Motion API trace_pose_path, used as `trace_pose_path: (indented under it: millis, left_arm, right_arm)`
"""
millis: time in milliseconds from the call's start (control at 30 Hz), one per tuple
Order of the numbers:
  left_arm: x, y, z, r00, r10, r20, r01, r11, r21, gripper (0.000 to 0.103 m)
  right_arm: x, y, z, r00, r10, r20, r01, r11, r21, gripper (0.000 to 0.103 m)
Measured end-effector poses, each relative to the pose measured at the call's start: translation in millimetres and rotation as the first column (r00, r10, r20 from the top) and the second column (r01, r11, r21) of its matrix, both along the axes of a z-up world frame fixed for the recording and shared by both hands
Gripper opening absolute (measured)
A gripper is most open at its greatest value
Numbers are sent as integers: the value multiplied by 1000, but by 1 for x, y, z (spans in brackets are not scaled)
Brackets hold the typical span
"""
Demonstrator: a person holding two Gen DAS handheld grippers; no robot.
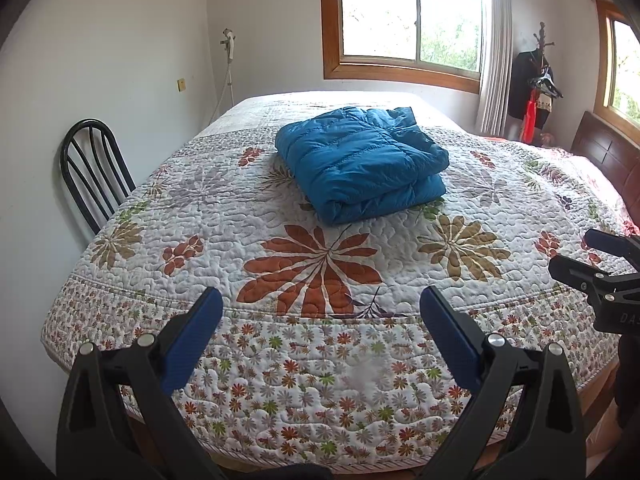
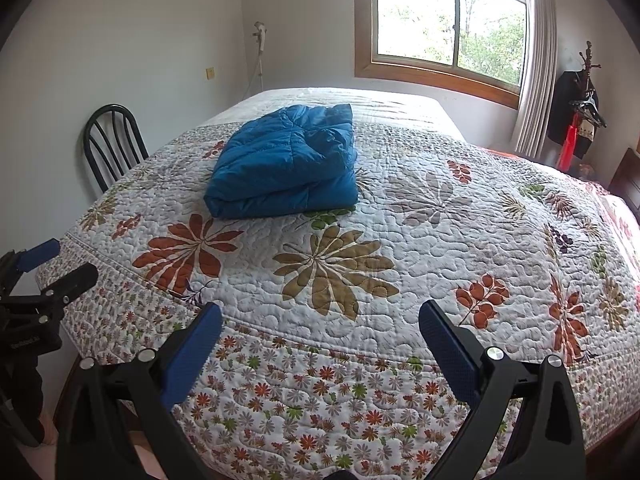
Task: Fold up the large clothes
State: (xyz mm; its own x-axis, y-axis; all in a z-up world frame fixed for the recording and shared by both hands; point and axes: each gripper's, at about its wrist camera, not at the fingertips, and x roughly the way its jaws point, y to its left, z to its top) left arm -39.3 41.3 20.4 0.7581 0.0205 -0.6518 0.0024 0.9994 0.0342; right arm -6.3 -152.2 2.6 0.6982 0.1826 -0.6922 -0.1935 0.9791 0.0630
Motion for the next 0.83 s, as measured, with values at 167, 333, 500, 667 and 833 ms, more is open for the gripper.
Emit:
trace_pose_path:
  millis: [167, 333, 500, 667, 833]
  left_arm:
    - [0, 0, -1, 1000, 1, 0, -1, 1000, -2, 98]
    - [1, 1, -1, 1000, 0, 0, 0, 1000, -3, 98]
    - [2, 2, -2, 1000, -1, -4, 1, 1000, -7, 98]
    - [4, 1, -2, 1000, -3, -8, 3, 1000, -3, 98]
    - [6, 1, -3, 1000, -4, -9, 4, 1000, -6, 98]
  right_arm:
    - [0, 0, 0, 1000, 0, -1, 0, 1000, 0, 99]
    - [1, 0, -2, 1000, 5, -7, -5, 1000, 2, 99]
    - [2, 0, -4, 1000, 10, -11, -9, 1000, 3, 99]
    - [2, 1, -3, 1000, 8, -10, -8, 1000, 3, 99]
    - [4, 1, -5, 1000, 10, -11, -10, 1000, 3, 99]
